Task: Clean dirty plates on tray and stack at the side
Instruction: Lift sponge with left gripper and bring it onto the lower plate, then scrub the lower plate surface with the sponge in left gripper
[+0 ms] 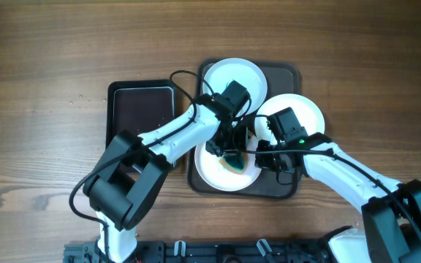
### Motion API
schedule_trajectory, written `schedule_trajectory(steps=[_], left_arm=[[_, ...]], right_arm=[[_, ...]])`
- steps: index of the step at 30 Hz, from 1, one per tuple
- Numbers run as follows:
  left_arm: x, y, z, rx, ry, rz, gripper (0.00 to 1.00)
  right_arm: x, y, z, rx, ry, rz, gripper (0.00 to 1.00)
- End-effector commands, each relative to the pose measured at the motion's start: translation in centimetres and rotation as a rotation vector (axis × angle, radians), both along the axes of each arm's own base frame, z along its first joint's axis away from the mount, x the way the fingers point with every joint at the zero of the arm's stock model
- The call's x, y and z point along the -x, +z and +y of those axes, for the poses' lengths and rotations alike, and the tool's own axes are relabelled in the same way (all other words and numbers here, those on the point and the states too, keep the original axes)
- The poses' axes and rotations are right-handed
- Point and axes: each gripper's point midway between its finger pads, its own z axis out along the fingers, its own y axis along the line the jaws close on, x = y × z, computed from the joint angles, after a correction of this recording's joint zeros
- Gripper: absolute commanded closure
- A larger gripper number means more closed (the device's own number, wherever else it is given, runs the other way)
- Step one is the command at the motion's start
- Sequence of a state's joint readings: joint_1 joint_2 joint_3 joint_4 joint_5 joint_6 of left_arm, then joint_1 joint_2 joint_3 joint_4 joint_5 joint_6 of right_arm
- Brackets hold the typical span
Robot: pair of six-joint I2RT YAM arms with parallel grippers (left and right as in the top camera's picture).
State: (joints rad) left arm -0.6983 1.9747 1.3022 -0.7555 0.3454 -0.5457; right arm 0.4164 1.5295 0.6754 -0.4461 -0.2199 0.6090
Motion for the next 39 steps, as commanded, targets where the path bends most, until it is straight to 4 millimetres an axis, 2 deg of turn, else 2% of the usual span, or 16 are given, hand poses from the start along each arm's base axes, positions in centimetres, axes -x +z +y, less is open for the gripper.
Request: schedule_trajectory(steps=[1, 5, 9, 12, 15, 18, 21, 23, 26, 28, 33, 39], left_arm=[[-0.9, -2.7, 2.0, -0.133, 0.057, -0.010, 0.96], [-2.1, -2.9, 6.6, -0.324, 0.100, -0.066, 0.96], [-2.7, -2.0, 11.0, -0.453, 0.151, -0.064, 0.96], [-2.8, -1.8, 12.6, -0.492, 0.173, -0.052, 0.96], [-2.9, -1.9, 12.7, -0.486, 0.180, -0.045, 0.96], [-2.5, -2.0, 10.3, -0.385, 0.166, -0.019, 0.96], [-1.5, -1.7, 4.7, -0.141, 0.095, 0.033, 0.96], [-1.1, -1.3, 2.0, -0.039, 0.062, 0.039, 0.96], [-0.3, -0.7, -0.6, 0.044, 0.014, 0.038, 0.96], [0.2, -0.5, -1.7, 0.068, -0.013, 0.033, 0.96], [0.8, -0.3, -2.9, 0.098, -0.040, 0.028, 0.96], [0.8, 0.3, -4.3, 0.179, -0.128, -0.008, 0.96]], right_arm=[[0.5, -1.5, -1.4, 0.068, -0.043, 0.019, 0.96], [0.5, -1.5, -1.4, 0.068, -0.043, 0.019, 0.96], [0.5, -1.5, -1.4, 0.068, -0.046, 0.019, 0.96], [0.5, -1.5, -1.4, 0.068, -0.046, 0.019, 0.96], [0.5, -1.5, -1.4, 0.068, -0.046, 0.019, 0.96], [0.5, -1.5, -1.4, 0.067, -0.046, 0.019, 0.96], [0.5, -1.5, -1.4, 0.068, -0.046, 0.020, 0.96], [0.5, -1.5, -1.4, 0.068, -0.046, 0.020, 0.96], [0.5, -1.5, -1.4, 0.068, -0.047, 0.020, 0.96], [0.5, -1.5, -1.4, 0.067, -0.046, 0.020, 0.96], [0.6, -1.4, -1.3, 0.060, -0.044, 0.023, 0.96], [0.6, -1.4, -1.2, 0.054, -0.042, 0.026, 0.96]])
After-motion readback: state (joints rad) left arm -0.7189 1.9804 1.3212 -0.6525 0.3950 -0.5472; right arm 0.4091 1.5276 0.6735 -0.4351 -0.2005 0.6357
